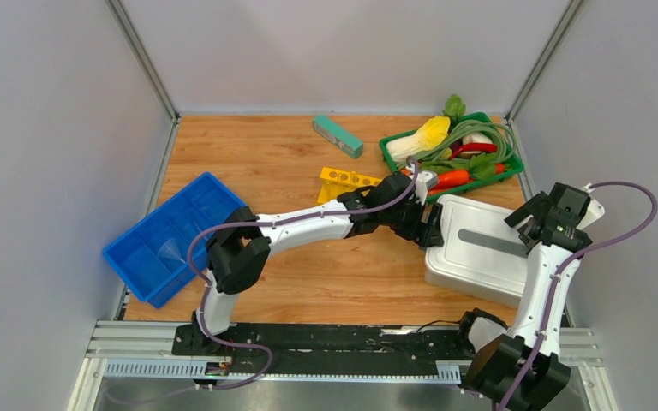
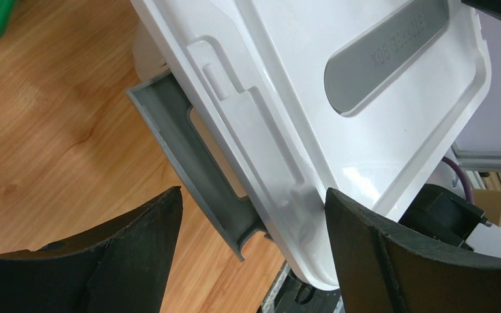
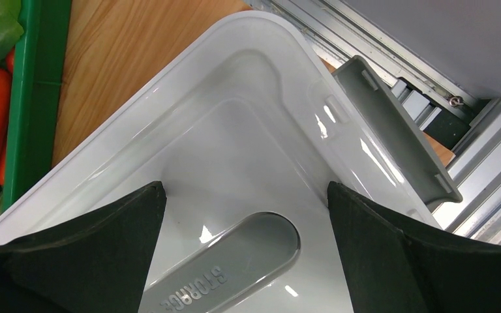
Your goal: Organize the chemistry lab equipment
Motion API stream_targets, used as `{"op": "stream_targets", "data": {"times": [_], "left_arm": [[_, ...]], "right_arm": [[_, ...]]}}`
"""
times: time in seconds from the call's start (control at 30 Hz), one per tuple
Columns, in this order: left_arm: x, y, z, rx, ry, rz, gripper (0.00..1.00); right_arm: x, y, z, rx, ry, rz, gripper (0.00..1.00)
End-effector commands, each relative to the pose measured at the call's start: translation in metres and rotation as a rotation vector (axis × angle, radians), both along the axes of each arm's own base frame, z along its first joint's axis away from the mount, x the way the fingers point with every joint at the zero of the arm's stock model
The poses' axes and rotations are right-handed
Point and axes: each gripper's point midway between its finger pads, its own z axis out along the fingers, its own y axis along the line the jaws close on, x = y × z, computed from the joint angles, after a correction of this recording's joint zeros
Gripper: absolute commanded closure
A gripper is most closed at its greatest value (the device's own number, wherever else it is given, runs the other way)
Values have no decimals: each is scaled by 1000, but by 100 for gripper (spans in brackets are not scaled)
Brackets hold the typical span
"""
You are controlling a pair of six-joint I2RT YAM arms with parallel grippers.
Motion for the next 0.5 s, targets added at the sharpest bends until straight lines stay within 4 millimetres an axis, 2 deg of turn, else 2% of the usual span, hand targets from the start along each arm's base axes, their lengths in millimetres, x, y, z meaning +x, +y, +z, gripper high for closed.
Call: {"op": "stream_targets", "data": {"times": [0.0, 0.33, 0.47], "left_arm": [[0, -9, 2, -8, 25, -8, 13], [-2, -20, -2, -57, 80, -23, 14], [1, -19, -1, -54, 80, -12, 26]], "right_arm": [[5, 7, -9, 38, -25, 19, 0], [7, 12, -19, 68, -25, 28, 0], [6, 13, -21, 76, -28, 23, 0]]}}
